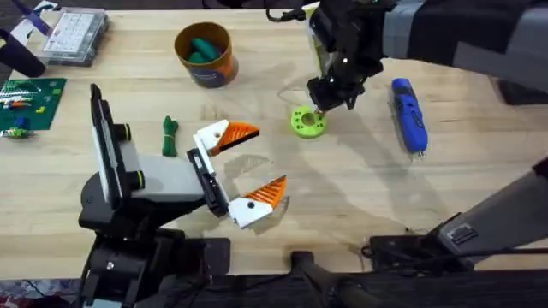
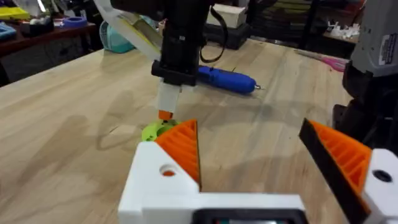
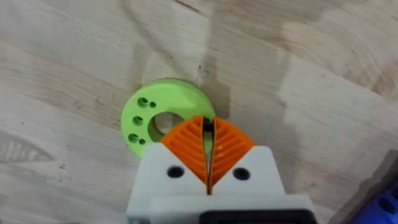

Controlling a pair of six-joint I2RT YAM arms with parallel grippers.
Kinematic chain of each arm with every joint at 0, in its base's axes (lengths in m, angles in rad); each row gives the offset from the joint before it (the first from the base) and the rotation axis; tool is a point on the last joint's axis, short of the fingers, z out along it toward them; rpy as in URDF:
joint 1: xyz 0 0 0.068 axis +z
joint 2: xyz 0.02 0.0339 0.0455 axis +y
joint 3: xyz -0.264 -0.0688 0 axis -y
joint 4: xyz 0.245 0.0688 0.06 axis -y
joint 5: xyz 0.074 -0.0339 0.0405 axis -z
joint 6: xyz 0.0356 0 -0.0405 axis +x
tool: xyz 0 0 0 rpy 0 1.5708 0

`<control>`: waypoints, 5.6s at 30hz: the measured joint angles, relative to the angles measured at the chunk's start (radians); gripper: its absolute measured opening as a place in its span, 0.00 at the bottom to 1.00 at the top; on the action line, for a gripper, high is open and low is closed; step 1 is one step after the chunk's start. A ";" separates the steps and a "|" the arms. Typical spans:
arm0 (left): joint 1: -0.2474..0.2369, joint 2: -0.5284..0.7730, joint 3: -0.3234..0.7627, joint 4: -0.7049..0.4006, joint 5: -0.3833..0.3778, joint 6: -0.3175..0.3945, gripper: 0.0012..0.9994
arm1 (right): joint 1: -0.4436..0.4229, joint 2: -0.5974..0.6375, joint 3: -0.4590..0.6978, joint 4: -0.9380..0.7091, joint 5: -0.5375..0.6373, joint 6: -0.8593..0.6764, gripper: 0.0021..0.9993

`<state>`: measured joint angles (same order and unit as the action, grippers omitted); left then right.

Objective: Pick up the gripper from the table and insert it into the empty holder that is missing its gripper. Then pick up a screw, insert it into the mounting hole, and use the screwdriver to tighten it. Finally, clean up the table by picking up the vegetable and placing it into the bucket.

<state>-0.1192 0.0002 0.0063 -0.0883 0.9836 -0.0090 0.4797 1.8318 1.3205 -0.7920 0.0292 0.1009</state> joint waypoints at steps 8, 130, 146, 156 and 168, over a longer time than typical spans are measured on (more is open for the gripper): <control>0.000 0.000 0.000 -0.001 0.000 0.000 0.99 | 0.000 -0.096 0.000 -0.017 0.000 0.000 0.00; 0.000 0.000 0.000 -0.001 0.000 0.000 0.99 | 0.586 0.015 0.728 -0.512 -0.090 -0.358 0.00; 0.000 0.000 0.000 -0.001 0.000 0.000 0.99 | 0.586 0.054 0.728 -0.496 -0.078 -0.364 0.00; 0.000 0.000 0.000 -0.001 0.000 0.000 0.99 | 0.579 0.054 0.729 -0.491 -0.078 -0.372 0.00; 0.000 0.000 0.000 -0.001 0.000 0.000 0.99 | 0.579 0.054 0.729 -0.491 -0.075 -0.386 0.00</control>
<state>-0.1192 0.0002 0.0063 -0.0892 0.9836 -0.0093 1.0588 1.8854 2.0491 -1.2831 -0.0460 -0.2855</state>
